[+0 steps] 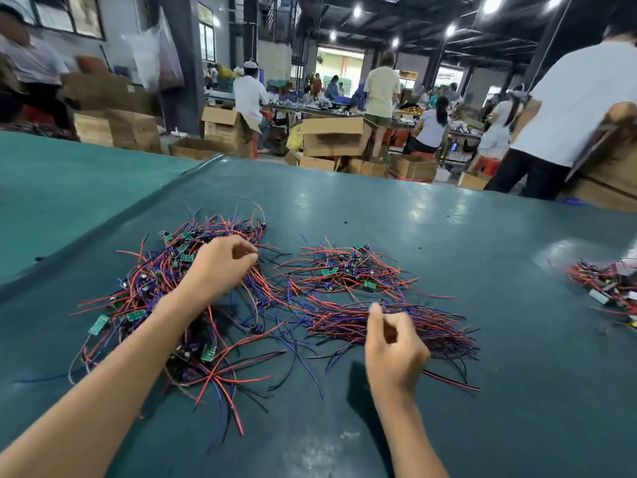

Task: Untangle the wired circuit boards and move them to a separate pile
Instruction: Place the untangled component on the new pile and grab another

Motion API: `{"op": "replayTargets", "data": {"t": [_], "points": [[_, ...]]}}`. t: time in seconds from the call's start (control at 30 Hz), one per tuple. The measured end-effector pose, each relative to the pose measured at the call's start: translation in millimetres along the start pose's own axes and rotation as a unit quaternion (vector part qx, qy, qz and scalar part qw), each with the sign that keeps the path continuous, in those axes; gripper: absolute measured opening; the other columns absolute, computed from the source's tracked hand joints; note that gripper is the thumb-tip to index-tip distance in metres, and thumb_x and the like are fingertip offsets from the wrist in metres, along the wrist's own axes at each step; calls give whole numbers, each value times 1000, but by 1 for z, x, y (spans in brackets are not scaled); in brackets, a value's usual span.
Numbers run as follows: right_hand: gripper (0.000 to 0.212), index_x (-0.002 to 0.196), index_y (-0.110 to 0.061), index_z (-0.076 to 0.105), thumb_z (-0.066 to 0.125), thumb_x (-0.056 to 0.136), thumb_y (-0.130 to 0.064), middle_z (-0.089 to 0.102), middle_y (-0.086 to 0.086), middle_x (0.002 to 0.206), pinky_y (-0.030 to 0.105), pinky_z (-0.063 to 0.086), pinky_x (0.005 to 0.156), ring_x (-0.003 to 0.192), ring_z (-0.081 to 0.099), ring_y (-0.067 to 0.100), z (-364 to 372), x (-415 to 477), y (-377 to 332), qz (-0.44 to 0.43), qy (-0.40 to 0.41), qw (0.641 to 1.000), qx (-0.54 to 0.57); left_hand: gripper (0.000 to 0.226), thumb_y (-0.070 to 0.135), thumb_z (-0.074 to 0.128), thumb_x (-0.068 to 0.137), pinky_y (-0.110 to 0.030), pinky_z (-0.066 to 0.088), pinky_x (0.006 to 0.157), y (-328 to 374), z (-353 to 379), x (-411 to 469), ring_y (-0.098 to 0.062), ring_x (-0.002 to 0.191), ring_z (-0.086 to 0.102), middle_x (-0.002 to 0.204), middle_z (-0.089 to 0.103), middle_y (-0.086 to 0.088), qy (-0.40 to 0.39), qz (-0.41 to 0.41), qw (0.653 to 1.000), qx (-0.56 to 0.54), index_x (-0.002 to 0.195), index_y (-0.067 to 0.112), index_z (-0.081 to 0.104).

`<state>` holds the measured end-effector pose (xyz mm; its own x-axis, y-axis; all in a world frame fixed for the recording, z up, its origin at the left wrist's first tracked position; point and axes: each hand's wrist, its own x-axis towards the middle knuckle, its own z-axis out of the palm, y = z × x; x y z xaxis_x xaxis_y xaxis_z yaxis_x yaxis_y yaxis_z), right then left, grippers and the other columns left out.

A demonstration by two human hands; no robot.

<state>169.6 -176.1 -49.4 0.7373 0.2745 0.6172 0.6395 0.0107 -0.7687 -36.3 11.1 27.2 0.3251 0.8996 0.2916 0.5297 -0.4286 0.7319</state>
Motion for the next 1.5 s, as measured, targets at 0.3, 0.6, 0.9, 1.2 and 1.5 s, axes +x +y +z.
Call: {"op": "replayTargets", "data": {"t": [0.3, 0.6, 0.9, 1.2, 1.5], "points": [[33, 62, -13, 56, 74, 88, -21, 51, -8, 54, 27, 36, 44, 46, 43, 12, 9, -15, -4, -192, -187, 963, -43, 45, 16, 57, 93, -44, 41, 107, -46, 13, 38, -33, 125, 47, 133, 50, -11, -208, 116, 855, 460, 139, 15, 54], [33, 63, -11, 56, 76, 88, -20, 53, -5, 52, 31, 39, 47, 47, 49, 18, 6, -12, -8, -118, -217, 968, -52, 18, 25, 52, 98, -40, 49, 90, -52, -2, 36, -25, 110, 58, 110, 62, -1, -148, 196, 825, 510, 106, 18, 67], [39, 61, -23, 47, 76, 88, -21, 48, -11, 50, 23, 34, 48, 47, 46, 11, 4, -13, -4, -95, -219, 971, -33, 36, 43, 67, 93, -43, 48, 94, -54, -7, 38, -28, 115, 58, 119, 64, -4, -189, 60, 865, 461, 120, 19, 70], [37, 60, -21, 51, 77, 87, -21, 49, -10, 49, 19, 33, 47, 46, 47, 11, 7, -11, -1, -101, -218, 970, -45, 38, 60, 59, 93, -45, 34, 96, -47, -15, 38, -22, 103, 54, 96, 67, 3, -203, 66, 874, 436, 97, 23, 64], [43, 63, -32, 45, 80, 84, -19, 41, -20, 48, 8, 30, 48, 44, 42, -2, 8, -11, 1, -122, -213, 968, -41, 23, 45, 79, 83, -26, 50, 68, 0, -51, 37, -9, 71, 67, 77, 75, 3, -166, 57, 983, 50, 83, 22, 75]]}}
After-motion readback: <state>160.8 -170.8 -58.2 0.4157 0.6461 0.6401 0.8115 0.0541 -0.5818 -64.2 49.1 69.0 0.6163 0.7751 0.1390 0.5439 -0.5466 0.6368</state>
